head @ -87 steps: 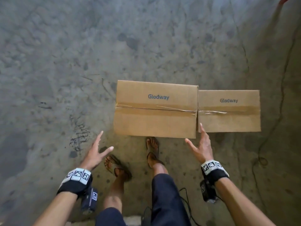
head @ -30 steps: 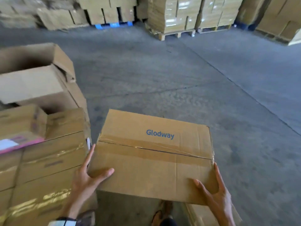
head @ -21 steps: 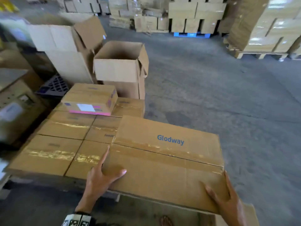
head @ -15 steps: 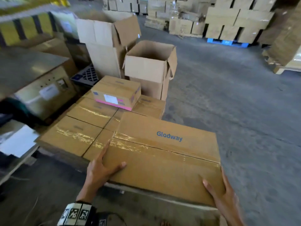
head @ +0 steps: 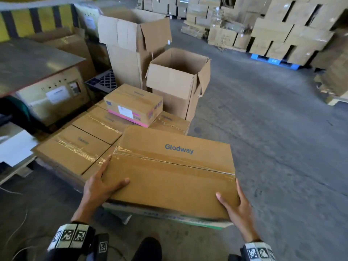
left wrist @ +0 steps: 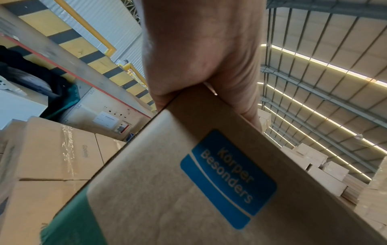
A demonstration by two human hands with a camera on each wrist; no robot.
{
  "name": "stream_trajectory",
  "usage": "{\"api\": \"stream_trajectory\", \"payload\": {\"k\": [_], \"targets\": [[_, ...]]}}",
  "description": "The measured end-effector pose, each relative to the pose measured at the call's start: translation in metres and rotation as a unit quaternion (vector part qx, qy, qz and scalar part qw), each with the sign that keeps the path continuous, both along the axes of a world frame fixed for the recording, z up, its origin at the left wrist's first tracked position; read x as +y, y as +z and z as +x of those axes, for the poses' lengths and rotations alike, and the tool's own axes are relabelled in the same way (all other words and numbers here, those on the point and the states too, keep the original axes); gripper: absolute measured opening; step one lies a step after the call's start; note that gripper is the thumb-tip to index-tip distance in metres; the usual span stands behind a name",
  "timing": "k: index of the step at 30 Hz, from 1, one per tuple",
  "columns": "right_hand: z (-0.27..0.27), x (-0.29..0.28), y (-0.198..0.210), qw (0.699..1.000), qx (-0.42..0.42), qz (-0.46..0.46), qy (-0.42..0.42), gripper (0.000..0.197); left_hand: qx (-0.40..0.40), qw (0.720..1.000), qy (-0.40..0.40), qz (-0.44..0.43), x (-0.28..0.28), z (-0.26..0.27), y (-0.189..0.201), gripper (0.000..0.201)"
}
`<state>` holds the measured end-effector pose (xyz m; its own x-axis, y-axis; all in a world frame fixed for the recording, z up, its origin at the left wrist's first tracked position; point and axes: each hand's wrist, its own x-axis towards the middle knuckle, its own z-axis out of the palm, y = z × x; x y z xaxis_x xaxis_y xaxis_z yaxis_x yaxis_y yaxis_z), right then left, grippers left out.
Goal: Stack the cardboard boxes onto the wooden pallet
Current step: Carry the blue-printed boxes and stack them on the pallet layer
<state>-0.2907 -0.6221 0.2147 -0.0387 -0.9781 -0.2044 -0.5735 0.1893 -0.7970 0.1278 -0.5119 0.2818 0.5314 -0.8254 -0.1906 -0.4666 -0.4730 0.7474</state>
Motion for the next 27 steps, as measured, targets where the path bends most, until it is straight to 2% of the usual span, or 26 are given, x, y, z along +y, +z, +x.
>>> {"api": "stream_trajectory", "payload": {"k": [8, 15, 20, 24, 27], "targets": [[0.005, -0.080, -0.024, 0.999, 0.022, 0.035, 0.003, 0.117, 0.007, 0.999, -0.021, 0.045, -0.082, 0.012, -0.029, 0.125], [0.037, -0.178, -0.041, 0.996, 0.009, 0.081, -0.036, 0.120, 0.040, 0.994, -0.024, 0.098, -0.213, 0.052, -0.047, 0.132], [0.053, -0.252, -0.055, 0.992, -0.006, 0.104, -0.075, 0.111, 0.057, 0.991, -0.040, 0.115, -0.310, 0.078, -0.060, 0.124], [0.068, -0.291, -0.055, 0.988, 0.004, 0.120, -0.101, 0.117, 0.063, 0.986, -0.088, 0.124, -0.367, 0.091, -0.070, 0.112], [0.076, -0.322, -0.051, 0.984, 0.011, 0.134, -0.117, 0.123, 0.054, 0.984, -0.111, 0.127, -0.417, 0.098, -0.077, 0.118]]}}
